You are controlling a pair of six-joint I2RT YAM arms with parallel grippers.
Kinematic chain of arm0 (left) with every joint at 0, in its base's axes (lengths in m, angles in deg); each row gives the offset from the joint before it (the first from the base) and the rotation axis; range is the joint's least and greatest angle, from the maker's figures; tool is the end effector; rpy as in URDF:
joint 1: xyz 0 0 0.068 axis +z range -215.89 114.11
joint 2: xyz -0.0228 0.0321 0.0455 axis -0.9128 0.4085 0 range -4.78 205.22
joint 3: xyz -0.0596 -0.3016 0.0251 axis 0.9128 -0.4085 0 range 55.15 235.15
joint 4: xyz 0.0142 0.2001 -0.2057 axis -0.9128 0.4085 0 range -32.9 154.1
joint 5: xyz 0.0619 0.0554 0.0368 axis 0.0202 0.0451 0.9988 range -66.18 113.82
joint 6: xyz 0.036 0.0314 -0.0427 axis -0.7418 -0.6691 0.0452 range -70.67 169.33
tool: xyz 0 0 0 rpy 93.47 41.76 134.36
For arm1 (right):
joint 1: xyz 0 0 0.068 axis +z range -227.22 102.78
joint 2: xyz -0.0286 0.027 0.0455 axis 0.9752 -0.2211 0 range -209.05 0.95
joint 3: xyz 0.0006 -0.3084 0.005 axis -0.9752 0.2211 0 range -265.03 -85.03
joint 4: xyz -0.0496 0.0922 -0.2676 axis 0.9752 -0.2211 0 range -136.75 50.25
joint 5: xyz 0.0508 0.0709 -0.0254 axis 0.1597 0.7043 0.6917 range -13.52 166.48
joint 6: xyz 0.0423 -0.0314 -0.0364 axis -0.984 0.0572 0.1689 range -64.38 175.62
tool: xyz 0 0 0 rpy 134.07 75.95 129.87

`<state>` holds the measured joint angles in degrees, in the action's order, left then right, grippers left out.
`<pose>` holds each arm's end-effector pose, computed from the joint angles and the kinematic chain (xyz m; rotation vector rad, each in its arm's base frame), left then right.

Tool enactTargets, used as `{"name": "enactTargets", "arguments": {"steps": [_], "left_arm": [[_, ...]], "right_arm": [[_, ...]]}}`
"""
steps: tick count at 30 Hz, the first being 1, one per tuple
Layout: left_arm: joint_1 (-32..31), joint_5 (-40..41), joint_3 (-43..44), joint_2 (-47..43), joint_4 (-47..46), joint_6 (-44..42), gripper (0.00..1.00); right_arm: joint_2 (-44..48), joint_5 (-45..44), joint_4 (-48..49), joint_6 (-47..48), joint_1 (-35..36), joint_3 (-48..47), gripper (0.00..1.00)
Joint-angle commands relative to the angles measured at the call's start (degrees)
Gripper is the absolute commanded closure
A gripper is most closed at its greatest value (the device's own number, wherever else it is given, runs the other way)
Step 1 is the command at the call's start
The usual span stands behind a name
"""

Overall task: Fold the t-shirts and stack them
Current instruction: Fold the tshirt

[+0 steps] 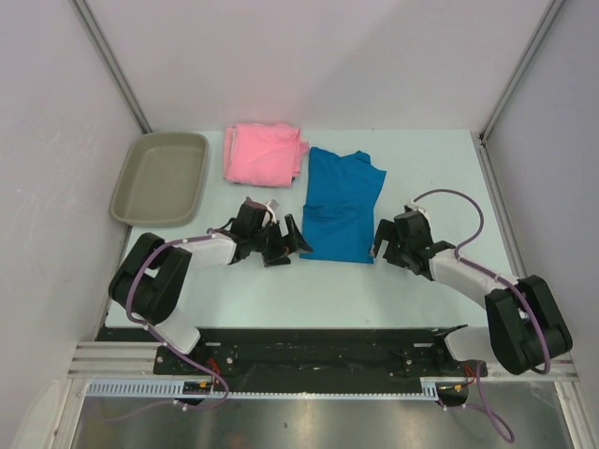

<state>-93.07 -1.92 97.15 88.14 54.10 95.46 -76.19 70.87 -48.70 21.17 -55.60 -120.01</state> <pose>0.2866 -0.1713 0.1521 -0.2030 2.6064 -1.0753 0.2553 0.0960 0.1722 0.3198 2.4611 0.3045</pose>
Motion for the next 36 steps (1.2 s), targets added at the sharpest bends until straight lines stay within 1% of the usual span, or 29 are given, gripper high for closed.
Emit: {"name": "enactTargets", "arguments": {"steps": [1, 5, 8, 10, 13, 14, 15, 16, 17, 18, 20, 21, 22, 24, 32, 36], "left_arm": [[-1.2, 2.6, -1.3, 3.0, -2.4, 0.5, 0.0], [-1.8, 4.2, -0.8, 5.3, -1.7, 0.7, 0.0], [-2.3, 6.8, 1.0, 7.3, 1.2, 0.7, 0.01], [-2.5, 7.7, 1.7, 8.4, 2.2, 0.5, 0.05], [-2.5, 7.9, 3.7, 10.5, 2.6, 0.4, 0.15], [-2.5, 7.6, 4.1, 11.2, 2.6, 0.5, 0.22], [-2.7, 7.7, 4.2, 11.4, 2.6, 0.5, 0.27], [-2.7, 7.8, 4.3, 11.7, 2.6, 0.7, 0.36], [-2.7, 7.1, 4.4, 12.2, 2.2, 0.8, 0.69], [-2.7, 7.2, 4.5, 12.5, 2.3, 1.1, 0.79], [-2.9, 7.0, 4.7, 13.0, 2.2, 1.2, 0.87], [-3.0, 7.2, 4.4, 13.0, 2.0, 1.2, 0.89], [-3.1, 7.2, 4.1, 12.9, 1.1, 1.3, 0.94], [-3.3, 6.9, 3.4, 12.5, 0.4, 1.4, 1.0], [-3.9, 6.4, 2.0, 12.0, -0.5, 1.6, 1.0], [-4.3, 6.7, 1.5, 11.7, -0.9, 1.5, 1.0]], "right_arm": [[6.2, -0.7, 1.1, 0.9, -0.4, 1.8, 0.0], [8.7, -0.6, 1.1, 0.5, -0.9, 4.1, 0.0], [9.3, 0.2, 1.0, 0.2, -1.8, 4.8, 0.0], [9.6, 0.8, 1.0, 0.2, -2.0, 5.0, 0.0], [10.2, 1.1, 1.2, 0.2, -2.2, 5.1, 0.0], [10.3, 1.2, 1.1, 0.4, -2.4, 5.2, 0.0], [10.5, 1.4, 1.0, 0.3, -2.6, 5.2, 0.0], [10.6, 1.6, 1.0, 0.3, -2.8, 5.3, 0.0], [10.8, 1.9, 0.8, 0.3, -2.9, 5.3, 0.01], [11.0, 2.0, 0.8, 0.2, -3.1, 5.4, 0.01], [11.2, 2.6, 1.6, -0.1, -3.4, 5.7, 0.01], [11.1, 3.1, 2.0, -0.3, -3.5, 6.0, 0.0], [10.7, 3.6, 2.5, -0.8, -3.7, 6.2, 0.01], [10.3, 4.6, 4.7, -1.7, -3.8, 7.1, 0.01], [5.0, 10.7, 16.7, -8.5, -3.6, 10.5, 0.05], [1.4, 12.3, 21.2, -11.4, -2.9, 11.8, 0.12]]}}
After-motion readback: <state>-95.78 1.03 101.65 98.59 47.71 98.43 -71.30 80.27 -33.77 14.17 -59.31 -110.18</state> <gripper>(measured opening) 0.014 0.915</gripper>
